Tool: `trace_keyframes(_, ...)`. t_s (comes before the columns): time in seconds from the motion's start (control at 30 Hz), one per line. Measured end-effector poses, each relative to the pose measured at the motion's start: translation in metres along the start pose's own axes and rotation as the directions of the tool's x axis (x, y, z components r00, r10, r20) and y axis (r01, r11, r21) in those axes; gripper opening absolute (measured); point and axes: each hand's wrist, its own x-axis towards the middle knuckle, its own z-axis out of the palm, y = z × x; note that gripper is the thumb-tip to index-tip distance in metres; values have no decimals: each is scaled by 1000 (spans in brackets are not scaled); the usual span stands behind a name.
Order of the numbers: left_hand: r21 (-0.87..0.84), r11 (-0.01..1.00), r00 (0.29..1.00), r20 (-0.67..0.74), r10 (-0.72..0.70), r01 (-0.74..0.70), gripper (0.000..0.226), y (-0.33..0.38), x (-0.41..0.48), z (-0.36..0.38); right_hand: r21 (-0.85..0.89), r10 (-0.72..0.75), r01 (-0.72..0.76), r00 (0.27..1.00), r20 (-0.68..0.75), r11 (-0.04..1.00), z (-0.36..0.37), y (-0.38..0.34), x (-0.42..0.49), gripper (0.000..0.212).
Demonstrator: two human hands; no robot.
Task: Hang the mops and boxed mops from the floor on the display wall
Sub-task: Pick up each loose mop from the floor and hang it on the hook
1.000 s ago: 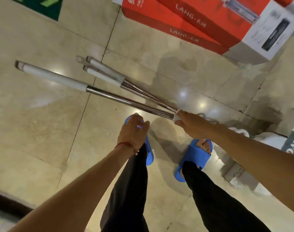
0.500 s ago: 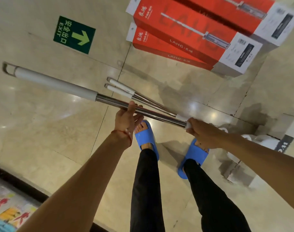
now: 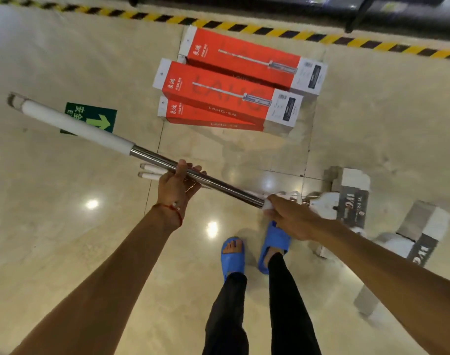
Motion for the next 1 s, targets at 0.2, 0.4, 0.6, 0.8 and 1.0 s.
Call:
trace_keyframes(0.2,75,995,986,158,48,-60,21,-1,-74,44,98,4,12,986,-166,995,23,22,-92,12)
trace_keyframes(0.4,90,985,920,378,102,-146,28,-15,-169,122,493,277,-20,847,-454,870,40,32,-199,26)
trace_keyframes(0.6,167,940,796,587,148,-298,32,-53,-301,204,450,172,95,839,-516,888,69,82,-338,34)
trace_keyframes(0.8,180,832,654,712,257,-524,30,-130,-458,269,601,224,205,798,-560,773,111,131,-454,30)
trace_keyframes(1.0,154,653,413,872,264,-742,23,-195,-589,314,407,218,93,724,-654,909,121,168,-571,18)
